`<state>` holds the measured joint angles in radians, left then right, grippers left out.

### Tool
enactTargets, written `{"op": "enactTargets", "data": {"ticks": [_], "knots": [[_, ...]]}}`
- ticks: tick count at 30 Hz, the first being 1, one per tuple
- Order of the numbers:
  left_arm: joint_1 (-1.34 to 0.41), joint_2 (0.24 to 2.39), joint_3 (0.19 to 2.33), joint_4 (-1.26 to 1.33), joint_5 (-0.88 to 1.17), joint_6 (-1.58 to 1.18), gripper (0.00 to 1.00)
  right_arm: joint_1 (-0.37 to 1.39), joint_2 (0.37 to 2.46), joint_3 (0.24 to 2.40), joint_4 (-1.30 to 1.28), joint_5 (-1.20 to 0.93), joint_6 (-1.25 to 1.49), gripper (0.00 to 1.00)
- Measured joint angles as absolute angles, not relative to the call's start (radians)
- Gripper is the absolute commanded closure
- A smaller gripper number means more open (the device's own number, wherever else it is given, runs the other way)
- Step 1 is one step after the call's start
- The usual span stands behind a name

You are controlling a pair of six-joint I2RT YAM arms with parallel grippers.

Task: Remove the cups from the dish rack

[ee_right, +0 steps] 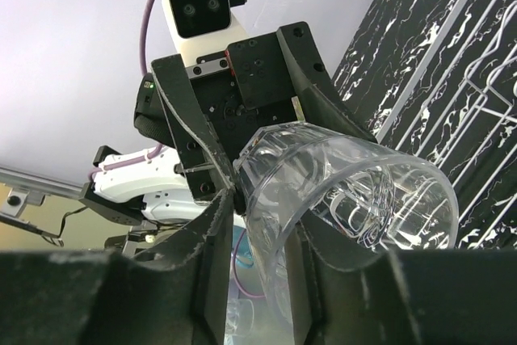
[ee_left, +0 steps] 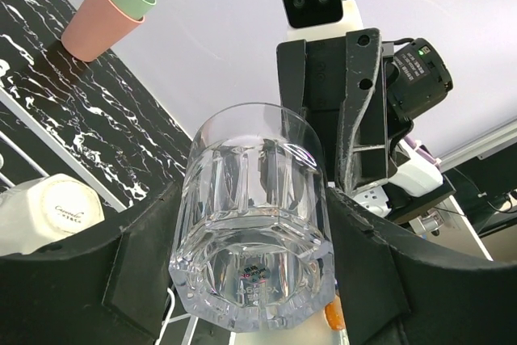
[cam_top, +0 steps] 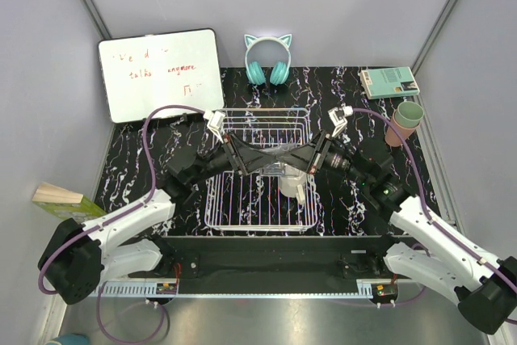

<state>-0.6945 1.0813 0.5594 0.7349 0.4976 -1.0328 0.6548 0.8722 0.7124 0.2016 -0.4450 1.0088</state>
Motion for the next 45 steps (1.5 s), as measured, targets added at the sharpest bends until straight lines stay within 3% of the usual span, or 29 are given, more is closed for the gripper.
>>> {"op": "enactTargets", "data": {"ticks": [2,6,10,13,17,20,21,22,23,25,31,38,45], "knots": [[-0.695,1.081,0.556,0.734,0.496,-1.031,1.00,0.658,0.868,0.712,0.194,-0.426,1.003,0.52],[-0.701,1.081,0.547,0.735,0.500,-1.029,1.00,0.661,0.864,0.712,0.180,-0.381,0.992,0.51],[-0.701,1.082,0.545,0.741,0.502,-1.031,1.00,0.661,0.865,0.712,0.178,-0.363,0.987,0.72],[-0.701,1.082,0.541,0.744,0.502,-1.029,1.00,0.661,0.870,0.712,0.187,-0.360,0.999,0.98],[-0.701,1.082,0.529,0.776,0.516,-1.038,1.00,0.665,0.875,0.712,0.199,-0.385,1.022,1.00],[-0.701,1.082,0.529,0.772,0.516,-1.037,0.85,0.665,0.876,0.712,0.198,-0.385,1.029,1.00],[-0.701,1.082,0.529,0.764,0.516,-1.038,0.58,0.666,0.876,0.712,0.194,-0.385,1.029,1.00],[-0.701,1.080,0.530,0.752,0.517,-1.036,0.42,0.666,0.875,0.713,0.187,-0.384,1.029,1.00],[-0.701,1.078,0.534,0.735,0.517,-1.033,0.28,0.666,0.873,0.713,0.179,-0.383,1.028,1.00],[-0.701,1.068,0.559,0.667,0.518,-1.017,0.13,0.666,0.862,0.714,0.157,-0.377,1.028,1.00],[-0.689,1.053,0.667,0.388,0.448,-0.918,0.01,0.666,0.769,0.717,0.039,-0.312,0.969,1.00],[-0.652,1.067,0.761,0.149,0.350,-0.871,0.01,0.667,0.680,0.737,-0.110,-0.225,0.931,1.00],[-0.636,1.028,0.799,-0.076,0.159,-0.841,0.01,0.667,0.740,1.027,-0.520,0.173,0.772,1.00]]}}
